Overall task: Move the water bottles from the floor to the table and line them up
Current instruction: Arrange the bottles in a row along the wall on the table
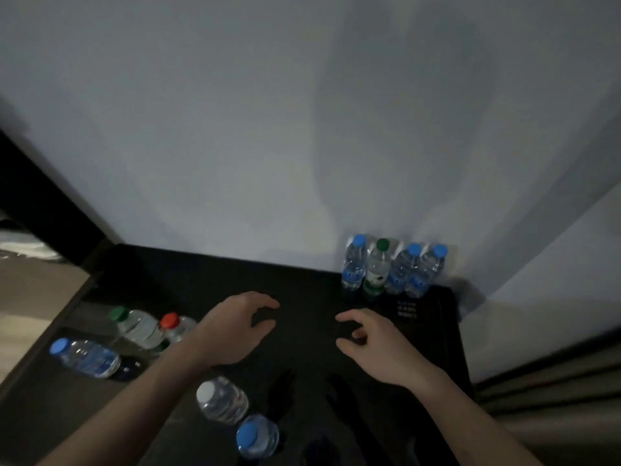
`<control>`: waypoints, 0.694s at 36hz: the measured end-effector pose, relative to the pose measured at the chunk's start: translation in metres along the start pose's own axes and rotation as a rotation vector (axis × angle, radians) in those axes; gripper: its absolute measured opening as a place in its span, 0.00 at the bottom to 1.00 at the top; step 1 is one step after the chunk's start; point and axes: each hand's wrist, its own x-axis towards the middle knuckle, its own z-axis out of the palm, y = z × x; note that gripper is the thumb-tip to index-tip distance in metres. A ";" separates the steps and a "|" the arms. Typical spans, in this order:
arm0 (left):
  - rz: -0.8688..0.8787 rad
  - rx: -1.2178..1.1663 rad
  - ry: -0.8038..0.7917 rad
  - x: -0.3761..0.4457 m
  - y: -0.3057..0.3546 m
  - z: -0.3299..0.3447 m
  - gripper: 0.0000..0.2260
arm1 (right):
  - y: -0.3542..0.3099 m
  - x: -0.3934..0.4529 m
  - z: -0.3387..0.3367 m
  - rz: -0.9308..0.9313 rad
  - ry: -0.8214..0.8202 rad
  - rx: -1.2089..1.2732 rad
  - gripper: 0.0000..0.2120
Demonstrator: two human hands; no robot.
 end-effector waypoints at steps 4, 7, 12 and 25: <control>-0.099 -0.028 0.064 -0.058 -0.026 0.006 0.17 | -0.015 -0.018 0.040 -0.035 -0.090 0.028 0.21; -0.162 -0.066 0.066 -0.092 -0.045 0.014 0.17 | -0.026 -0.024 0.068 -0.044 -0.173 0.056 0.20; -0.171 -0.057 0.032 -0.125 -0.075 0.027 0.17 | -0.045 -0.031 0.105 -0.062 -0.241 0.047 0.21; 0.014 -0.135 -0.015 -0.118 -0.132 0.059 0.19 | -0.074 -0.041 0.172 0.044 -0.163 -0.031 0.23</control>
